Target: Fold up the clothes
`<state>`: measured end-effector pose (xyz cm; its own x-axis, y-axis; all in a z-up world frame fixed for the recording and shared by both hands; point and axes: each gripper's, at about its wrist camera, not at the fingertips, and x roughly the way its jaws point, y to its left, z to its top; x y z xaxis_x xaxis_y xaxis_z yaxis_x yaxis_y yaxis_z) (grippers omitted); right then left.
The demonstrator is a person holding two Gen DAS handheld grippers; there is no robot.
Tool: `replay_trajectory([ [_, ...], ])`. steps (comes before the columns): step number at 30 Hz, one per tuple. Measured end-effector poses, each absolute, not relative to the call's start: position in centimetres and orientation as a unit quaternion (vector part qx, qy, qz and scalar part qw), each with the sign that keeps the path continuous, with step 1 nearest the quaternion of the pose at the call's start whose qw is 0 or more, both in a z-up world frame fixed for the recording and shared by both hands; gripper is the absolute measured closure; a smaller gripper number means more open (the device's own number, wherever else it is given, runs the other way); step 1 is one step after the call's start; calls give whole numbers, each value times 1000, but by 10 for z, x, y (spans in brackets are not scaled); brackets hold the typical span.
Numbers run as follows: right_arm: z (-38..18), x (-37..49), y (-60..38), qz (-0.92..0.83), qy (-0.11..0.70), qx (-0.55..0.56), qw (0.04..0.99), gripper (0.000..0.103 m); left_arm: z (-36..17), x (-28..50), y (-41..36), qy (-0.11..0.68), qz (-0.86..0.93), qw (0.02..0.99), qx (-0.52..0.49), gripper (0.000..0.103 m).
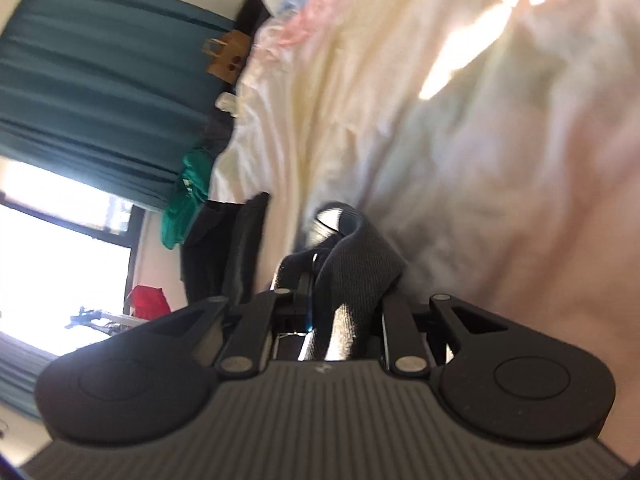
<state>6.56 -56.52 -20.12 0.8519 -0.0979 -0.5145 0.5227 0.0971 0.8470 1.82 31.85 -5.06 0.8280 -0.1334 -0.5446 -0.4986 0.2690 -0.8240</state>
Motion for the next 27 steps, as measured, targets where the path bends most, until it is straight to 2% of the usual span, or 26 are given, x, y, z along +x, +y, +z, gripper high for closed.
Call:
replay_trajectory([
  [3,-231,43,-567,-198,142,728,641,62,-54,32,323,283,138,768,-558,88],
  [5,-229,34,-567,-205,125,738,631,57,-49,35,321,286,140,781,-538,87],
  [7,-219,27,-567,-218,100,726,644,42,-47,37,312,292,145,797,-509,86],
  [8,-217,27,-569,-217,92,724,648,28,-46,37,307,295,148,804,-495,86],
  [9,-215,27,-570,-216,83,722,652,20,-44,37,304,297,150,808,-486,86],
  [13,-225,39,-584,-211,92,731,643,20,-50,32,302,300,157,805,-487,86],
  [15,-222,55,-596,-205,106,703,673,21,-51,33,301,303,159,805,-484,85],
  [16,-218,65,-603,-199,119,680,696,23,-52,34,300,304,160,806,-481,85],
  [17,-213,75,-609,-193,132,654,719,30,-54,36,299,305,161,808,-478,85],
  [20,-197,106,-614,-192,167,543,800,32,-62,46,297,308,167,811,-469,84],
  [22,-203,125,-617,-177,194,522,812,50,-62,50,296,310,171,814,-460,84],
  [24,-214,141,-618,-161,228,524,805,76,-60,51,293,312,174,817,-452,84],
  [25,-217,147,-618,-155,239,523,804,83,-60,51,292,313,175,819,-448,84],
  [26,-208,143,-615,-156,216,512,817,92,-59,51,291,314,176,820,-445,84],
  [27,-199,139,-613,-156,194,500,829,95,-59,52,291,314,176,821,-443,84],
])
